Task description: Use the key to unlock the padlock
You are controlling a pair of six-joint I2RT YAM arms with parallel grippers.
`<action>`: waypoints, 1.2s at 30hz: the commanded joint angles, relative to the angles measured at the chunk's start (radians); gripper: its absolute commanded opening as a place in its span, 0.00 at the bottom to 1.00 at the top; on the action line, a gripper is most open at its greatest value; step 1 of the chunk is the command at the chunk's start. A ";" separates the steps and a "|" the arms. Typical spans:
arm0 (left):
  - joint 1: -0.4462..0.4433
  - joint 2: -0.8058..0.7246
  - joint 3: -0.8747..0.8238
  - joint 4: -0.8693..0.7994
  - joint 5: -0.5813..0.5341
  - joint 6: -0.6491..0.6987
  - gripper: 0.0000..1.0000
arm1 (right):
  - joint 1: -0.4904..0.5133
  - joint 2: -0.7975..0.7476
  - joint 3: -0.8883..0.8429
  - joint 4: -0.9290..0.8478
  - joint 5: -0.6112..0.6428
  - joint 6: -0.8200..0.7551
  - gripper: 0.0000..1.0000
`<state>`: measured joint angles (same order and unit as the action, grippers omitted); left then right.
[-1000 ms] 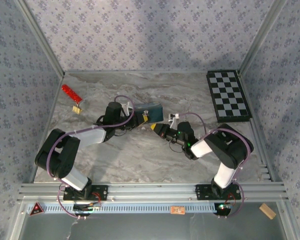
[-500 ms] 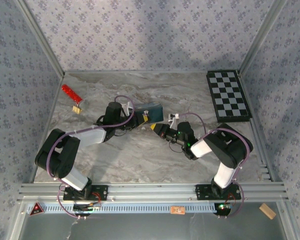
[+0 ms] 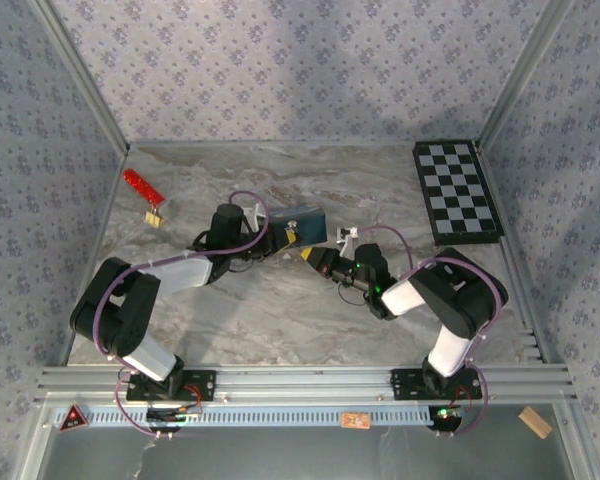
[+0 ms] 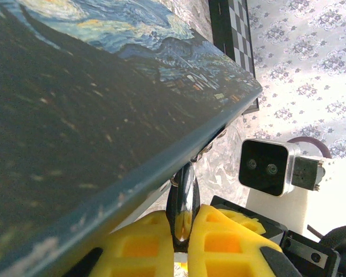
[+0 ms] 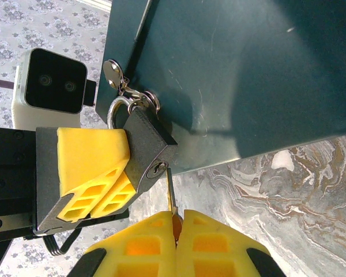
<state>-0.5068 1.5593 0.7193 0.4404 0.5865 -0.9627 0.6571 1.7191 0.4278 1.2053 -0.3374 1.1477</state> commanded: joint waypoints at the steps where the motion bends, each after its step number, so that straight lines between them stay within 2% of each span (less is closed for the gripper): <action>1: -0.004 -0.011 0.003 0.028 0.004 0.016 0.00 | 0.006 -0.037 -0.012 0.011 0.009 -0.019 0.00; 36: -0.012 -0.021 -0.009 0.055 0.017 -0.001 0.00 | -0.005 -0.052 -0.014 -0.019 0.039 -0.048 0.00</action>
<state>-0.5087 1.5593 0.7136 0.4484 0.5865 -0.9634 0.6567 1.6901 0.4149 1.1938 -0.3256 1.1313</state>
